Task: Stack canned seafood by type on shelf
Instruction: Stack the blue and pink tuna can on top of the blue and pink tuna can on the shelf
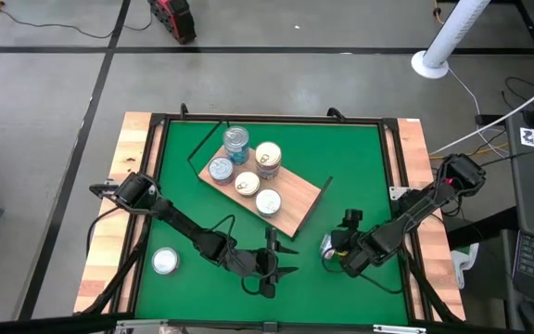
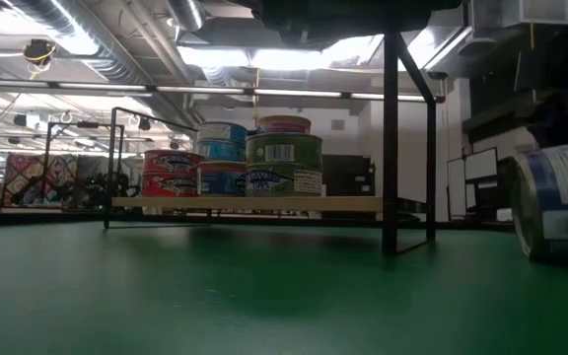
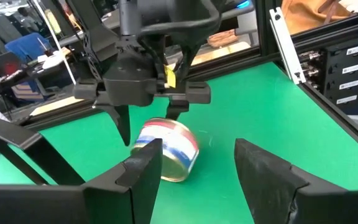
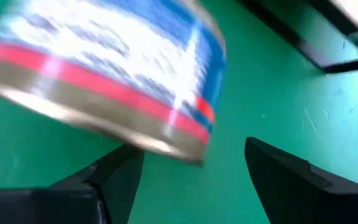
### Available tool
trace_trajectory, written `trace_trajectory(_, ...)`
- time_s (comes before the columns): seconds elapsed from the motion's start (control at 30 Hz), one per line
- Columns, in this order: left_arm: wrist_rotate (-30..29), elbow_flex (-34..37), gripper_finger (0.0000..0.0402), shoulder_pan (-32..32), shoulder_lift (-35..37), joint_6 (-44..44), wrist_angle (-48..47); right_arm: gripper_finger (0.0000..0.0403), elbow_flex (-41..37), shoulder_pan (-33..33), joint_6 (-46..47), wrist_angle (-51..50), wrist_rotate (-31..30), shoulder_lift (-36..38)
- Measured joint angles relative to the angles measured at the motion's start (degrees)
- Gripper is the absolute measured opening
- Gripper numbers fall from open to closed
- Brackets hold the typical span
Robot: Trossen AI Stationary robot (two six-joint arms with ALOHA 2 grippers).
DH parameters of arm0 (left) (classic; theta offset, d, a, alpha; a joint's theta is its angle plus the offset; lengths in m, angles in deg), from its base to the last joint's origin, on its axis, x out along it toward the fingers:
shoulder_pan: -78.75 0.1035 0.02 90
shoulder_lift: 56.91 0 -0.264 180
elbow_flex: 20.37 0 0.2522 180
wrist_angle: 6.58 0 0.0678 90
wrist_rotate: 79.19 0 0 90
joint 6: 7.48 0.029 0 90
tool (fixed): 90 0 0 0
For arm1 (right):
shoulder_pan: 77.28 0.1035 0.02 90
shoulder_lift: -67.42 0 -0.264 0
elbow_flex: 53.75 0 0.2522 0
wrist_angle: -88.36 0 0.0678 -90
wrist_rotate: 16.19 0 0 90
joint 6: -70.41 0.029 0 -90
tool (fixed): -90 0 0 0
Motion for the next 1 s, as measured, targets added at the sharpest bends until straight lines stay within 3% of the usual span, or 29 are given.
trace_trajectory(0.7,0.05,0.00,0.0196,0.07,0.00,1.28,0.15,0.0280,0.11,0.02,-4.38,4.10,-0.02,0.20)
trace_trajectory(1.0,0.07,0.00,0.0196,0.72,0.00,-0.43,0.14,0.0280,0.15,0.02,-2.78,11.61,-0.19,0.20)
